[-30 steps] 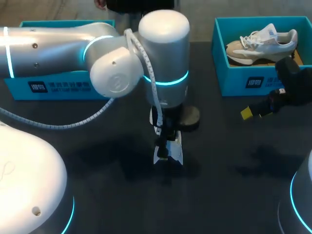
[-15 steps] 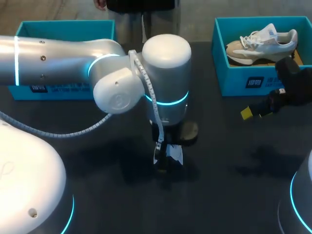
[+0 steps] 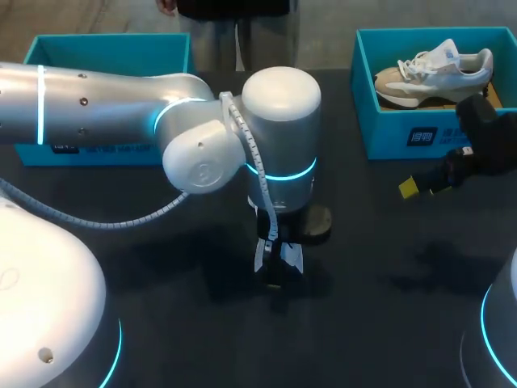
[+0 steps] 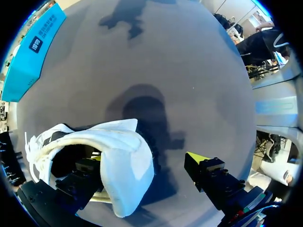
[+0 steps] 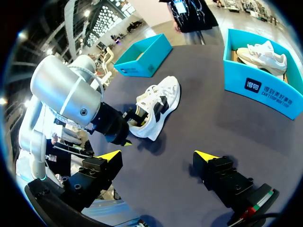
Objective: Take the shoe out of the shoebox, open the shoe tongue, remove and reinsert the insole, then place the shoe into the shoebox
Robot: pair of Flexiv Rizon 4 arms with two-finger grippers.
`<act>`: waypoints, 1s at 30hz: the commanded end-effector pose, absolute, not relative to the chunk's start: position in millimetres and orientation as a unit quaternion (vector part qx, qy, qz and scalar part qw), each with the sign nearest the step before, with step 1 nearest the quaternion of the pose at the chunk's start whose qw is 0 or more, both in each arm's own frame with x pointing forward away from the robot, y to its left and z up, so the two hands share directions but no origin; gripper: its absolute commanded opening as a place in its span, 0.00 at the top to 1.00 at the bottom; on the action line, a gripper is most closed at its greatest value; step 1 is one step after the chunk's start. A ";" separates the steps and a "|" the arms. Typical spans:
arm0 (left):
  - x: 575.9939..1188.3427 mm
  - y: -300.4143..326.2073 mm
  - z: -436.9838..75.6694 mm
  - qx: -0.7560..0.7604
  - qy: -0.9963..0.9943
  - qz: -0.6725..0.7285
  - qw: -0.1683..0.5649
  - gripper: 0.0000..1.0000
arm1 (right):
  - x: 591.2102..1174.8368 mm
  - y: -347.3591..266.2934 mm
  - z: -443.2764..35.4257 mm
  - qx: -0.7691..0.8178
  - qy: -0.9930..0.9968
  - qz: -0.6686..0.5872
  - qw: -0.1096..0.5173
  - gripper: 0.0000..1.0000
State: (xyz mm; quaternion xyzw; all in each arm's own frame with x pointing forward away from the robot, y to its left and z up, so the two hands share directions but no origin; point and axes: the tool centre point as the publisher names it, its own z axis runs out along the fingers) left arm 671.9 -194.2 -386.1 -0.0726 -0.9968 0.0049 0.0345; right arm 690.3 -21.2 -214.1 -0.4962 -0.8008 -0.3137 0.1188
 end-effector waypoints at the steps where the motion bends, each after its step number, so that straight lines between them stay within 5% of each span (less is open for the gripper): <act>1: 673.4 -196.3 -387.7 -0.068 -0.997 0.002 0.036 0.14 | 690.3 -20.7 -214.5 -0.497 -0.801 -0.313 0.118 0.00; 4: 673.8 -195.8 -387.9 -0.066 -0.997 0.001 0.037 0.51 | 690.3 -20.7 -214.5 -0.497 -0.801 -0.313 0.118 0.00; 11: 673.9 -192.9 -388.6 -0.063 -0.997 -0.002 0.041 0.67 | 690.3 -20.7 -214.5 -0.497 -0.801 -0.313 0.118 0.00; 15: 673.9 -192.5 -390.2 -0.060 -0.997 0.000 0.050 0.99 | 690.3 -20.7 -214.5 -0.497 -0.801 -0.313 0.118 0.00; 30: 675.7 -183.9 -338.8 -0.040 -0.995 -0.011 0.090 1.00 | 690.3 -20.7 -214.5 -0.497 -0.801 -0.313 0.118 0.00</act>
